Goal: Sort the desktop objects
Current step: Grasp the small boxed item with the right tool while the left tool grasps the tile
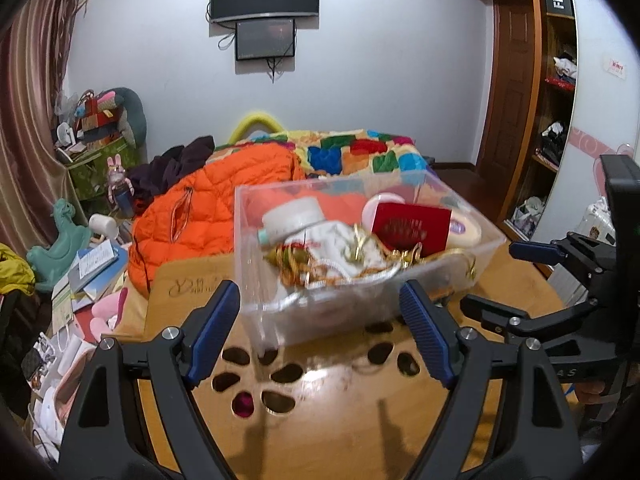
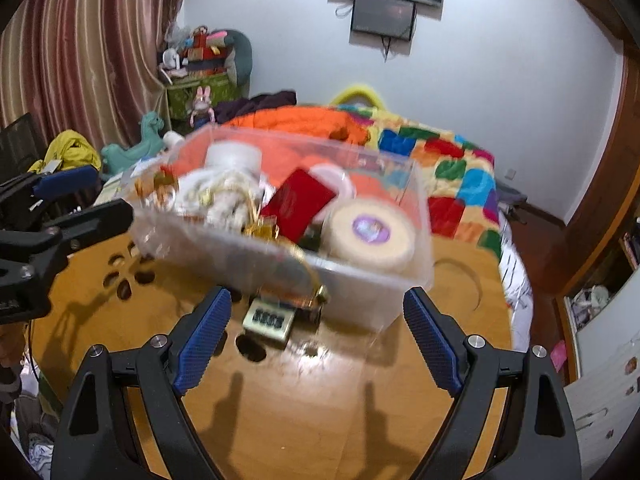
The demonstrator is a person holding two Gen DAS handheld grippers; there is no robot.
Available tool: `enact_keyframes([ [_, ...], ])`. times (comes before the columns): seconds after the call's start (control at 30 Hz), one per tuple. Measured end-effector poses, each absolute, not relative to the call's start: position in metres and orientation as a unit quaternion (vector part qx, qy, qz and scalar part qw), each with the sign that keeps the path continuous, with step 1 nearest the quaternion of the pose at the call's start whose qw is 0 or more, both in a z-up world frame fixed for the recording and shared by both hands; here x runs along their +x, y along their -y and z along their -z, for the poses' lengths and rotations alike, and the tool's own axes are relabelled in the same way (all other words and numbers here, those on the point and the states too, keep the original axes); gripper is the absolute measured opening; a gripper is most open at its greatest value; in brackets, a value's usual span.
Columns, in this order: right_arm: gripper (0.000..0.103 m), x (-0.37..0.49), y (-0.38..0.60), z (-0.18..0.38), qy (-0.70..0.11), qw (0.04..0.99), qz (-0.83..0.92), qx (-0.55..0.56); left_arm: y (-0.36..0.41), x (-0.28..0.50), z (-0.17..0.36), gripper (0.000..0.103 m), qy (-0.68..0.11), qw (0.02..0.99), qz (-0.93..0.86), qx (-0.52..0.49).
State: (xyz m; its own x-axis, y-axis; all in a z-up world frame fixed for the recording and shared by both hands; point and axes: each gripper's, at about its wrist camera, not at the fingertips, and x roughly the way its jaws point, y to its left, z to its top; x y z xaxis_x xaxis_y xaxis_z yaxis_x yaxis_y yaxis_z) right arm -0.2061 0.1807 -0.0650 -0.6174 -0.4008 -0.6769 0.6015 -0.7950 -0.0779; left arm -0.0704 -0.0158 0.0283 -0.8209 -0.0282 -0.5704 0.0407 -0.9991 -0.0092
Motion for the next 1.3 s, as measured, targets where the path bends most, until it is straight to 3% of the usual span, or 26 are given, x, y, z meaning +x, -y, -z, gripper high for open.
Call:
enact_keyframes([
  [0.57,0.086,-0.235,-0.163,0.105,-0.086,0.235,0.873,0.419,0.045,-0.055,0.013,0.082,-0.042,0.022,0.944,0.327],
  [0.63,0.082,-0.233,-0.16,0.106,-0.087,0.227,0.874,0.422,0.047,-0.053,0.015,0.082,-0.043,0.02,0.944,0.326],
  [0.8,0.044,-0.228,-0.156,0.114,-0.088,0.201,0.873,0.435,0.049,-0.051,0.02,0.082,-0.053,0.008,0.943,0.328],
  [1.3,0.044,-0.204,-0.198,0.103,-0.078,0.249,0.869,0.421,0.012,-0.058,0.026,0.082,-0.035,-0.029,0.935,0.352],
])
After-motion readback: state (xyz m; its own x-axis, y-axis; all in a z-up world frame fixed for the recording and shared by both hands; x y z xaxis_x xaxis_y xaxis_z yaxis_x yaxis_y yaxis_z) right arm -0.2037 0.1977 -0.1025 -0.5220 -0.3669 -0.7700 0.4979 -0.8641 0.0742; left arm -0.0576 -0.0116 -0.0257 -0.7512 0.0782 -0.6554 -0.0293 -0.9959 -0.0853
